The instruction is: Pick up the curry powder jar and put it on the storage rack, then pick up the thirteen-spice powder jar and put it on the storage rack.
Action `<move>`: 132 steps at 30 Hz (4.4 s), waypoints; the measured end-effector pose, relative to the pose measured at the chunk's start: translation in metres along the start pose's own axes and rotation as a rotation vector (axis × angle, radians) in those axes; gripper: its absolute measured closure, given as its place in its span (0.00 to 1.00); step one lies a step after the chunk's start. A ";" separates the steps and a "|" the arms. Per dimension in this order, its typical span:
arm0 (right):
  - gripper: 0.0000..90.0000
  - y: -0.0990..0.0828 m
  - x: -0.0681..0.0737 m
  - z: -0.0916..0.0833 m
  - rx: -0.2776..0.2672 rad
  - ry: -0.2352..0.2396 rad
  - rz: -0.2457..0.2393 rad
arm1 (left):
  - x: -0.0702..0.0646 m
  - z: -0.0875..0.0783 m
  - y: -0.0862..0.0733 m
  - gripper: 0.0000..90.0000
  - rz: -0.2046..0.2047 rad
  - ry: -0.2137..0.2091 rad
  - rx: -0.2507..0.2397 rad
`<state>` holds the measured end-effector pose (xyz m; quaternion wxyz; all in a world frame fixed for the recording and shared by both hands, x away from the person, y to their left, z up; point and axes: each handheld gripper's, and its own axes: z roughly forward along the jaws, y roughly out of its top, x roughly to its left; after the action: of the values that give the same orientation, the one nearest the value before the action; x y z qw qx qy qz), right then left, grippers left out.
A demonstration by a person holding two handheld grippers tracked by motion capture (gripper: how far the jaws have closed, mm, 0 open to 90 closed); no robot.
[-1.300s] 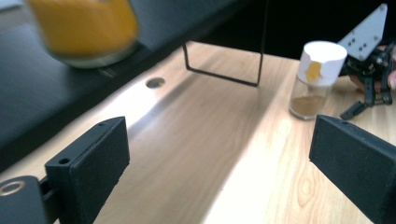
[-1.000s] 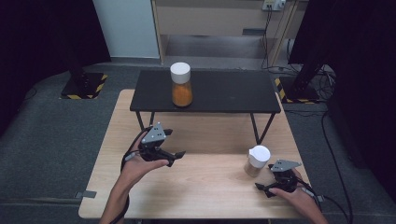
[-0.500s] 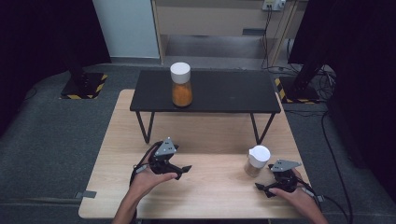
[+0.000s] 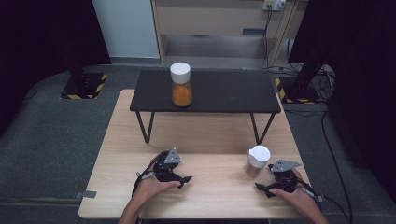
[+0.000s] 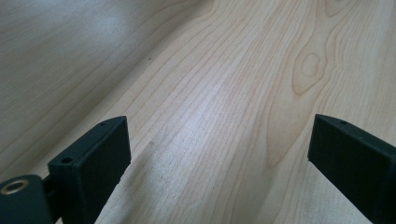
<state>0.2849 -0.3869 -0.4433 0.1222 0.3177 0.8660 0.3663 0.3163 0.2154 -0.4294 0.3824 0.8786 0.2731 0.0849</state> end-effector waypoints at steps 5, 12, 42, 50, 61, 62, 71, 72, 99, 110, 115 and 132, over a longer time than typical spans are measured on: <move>0.01 0.000 0.000 0.000 0.000 0.000 0.000 | -0.002 0.005 0.002 0.05 0.019 0.010 0.030; 0.01 0.000 0.000 0.000 0.000 0.000 0.000 | -0.006 0.010 0.003 0.05 0.028 0.022 0.052; 0.01 0.000 0.000 0.000 0.000 0.000 0.000 | -0.008 0.015 -0.001 0.00 0.029 0.026 0.031; 0.02 0.000 0.000 0.000 -0.001 0.001 0.002 | -0.008 0.015 -0.001 0.00 0.029 0.026 0.032; 0.02 -0.001 -0.001 -0.001 -0.002 0.003 0.003 | -0.008 0.015 -0.001 0.00 0.030 0.026 0.032; 0.02 -0.001 -0.001 -0.001 -0.002 0.004 0.003 | -0.008 0.015 -0.001 0.00 0.030 0.026 0.032; 0.05 -0.003 -0.002 -0.003 -0.018 0.014 0.002 | -0.008 0.015 -0.001 0.00 0.029 0.026 0.031; 0.05 -0.003 -0.002 -0.004 -0.023 0.011 -0.001 | -0.008 0.015 -0.001 0.00 0.029 0.026 0.032; 0.05 0.002 -0.002 -0.017 -0.137 0.020 0.002 | -0.008 0.015 -0.001 0.00 0.033 0.026 0.034; 0.06 0.010 -0.003 -0.015 -0.143 0.028 -0.015 | -0.008 0.015 -0.001 0.00 0.033 0.026 0.034; 0.08 0.015 -0.005 -0.014 -0.142 0.031 -0.024 | -0.008 0.015 -0.001 0.00 0.033 0.026 0.034; 0.23 0.018 -0.012 -0.015 -0.183 0.041 0.011 | -0.008 0.015 -0.001 0.00 0.033 0.026 0.034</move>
<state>0.2957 -0.3934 -0.4203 0.1309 0.3023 0.8296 0.4509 0.3147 0.2022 -0.4397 0.3624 0.8882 0.2651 0.0978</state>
